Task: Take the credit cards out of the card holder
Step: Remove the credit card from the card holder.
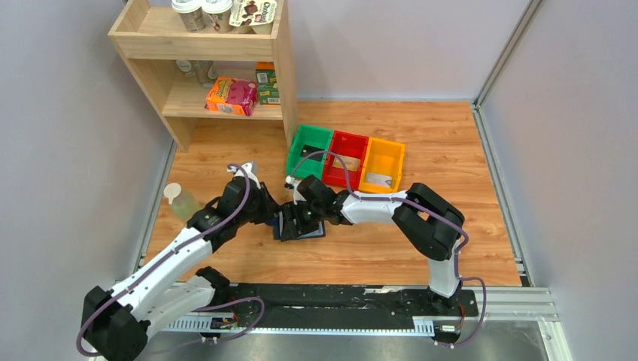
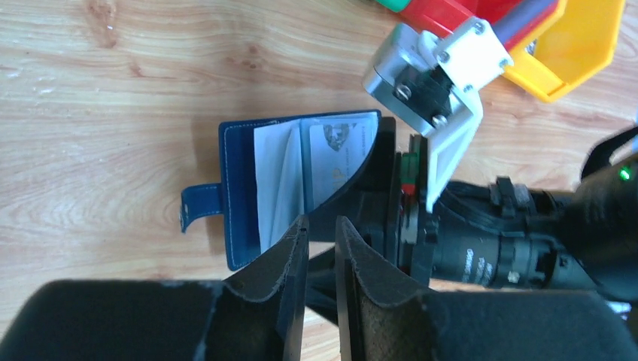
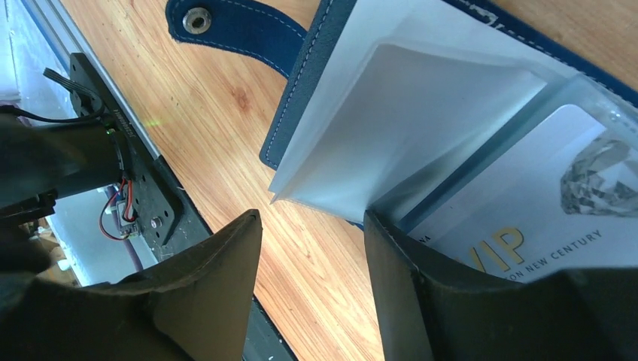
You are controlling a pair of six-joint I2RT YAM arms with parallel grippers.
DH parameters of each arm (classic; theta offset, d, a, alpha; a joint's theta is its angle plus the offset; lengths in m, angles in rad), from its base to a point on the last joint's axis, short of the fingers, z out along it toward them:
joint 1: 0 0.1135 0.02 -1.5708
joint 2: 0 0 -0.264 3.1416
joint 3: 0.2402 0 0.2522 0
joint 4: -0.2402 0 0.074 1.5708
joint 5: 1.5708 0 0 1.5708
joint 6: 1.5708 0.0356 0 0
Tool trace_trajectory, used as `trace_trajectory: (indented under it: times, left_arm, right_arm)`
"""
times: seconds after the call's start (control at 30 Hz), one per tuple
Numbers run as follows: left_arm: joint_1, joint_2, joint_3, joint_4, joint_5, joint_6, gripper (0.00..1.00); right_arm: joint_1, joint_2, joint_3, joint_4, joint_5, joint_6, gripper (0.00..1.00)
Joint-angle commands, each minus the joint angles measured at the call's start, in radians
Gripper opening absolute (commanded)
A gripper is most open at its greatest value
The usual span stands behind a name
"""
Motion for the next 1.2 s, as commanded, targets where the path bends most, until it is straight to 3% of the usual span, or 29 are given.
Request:
trace_trajectory:
  times: [0.0, 0.53, 0.9, 1.17]
  left_arm:
    - [0.01, 0.083, 0.007, 0.139, 0.067, -0.024, 0.25]
    - [0.034, 0.333, -0.103, 0.3, 0.109, -0.028, 0.22]
    - [0.044, 0.39, -0.143, 0.291, 0.044, 0.004, 0.19]
    - [0.044, 0.355, -0.146, 0.261, 0.043, 0.004, 0.18]
  right_arm:
    - [-0.001, 0.016, 0.002, 0.065, -0.015, 0.012, 0.59]
    - [-0.015, -0.068, -0.07, 0.117, 0.022, 0.02, 0.58]
    - [-0.104, -0.193, -0.113, 0.047, 0.049, 0.02, 0.54]
    - [-0.158, -0.127, -0.067, 0.008, 0.049, -0.009, 0.46]
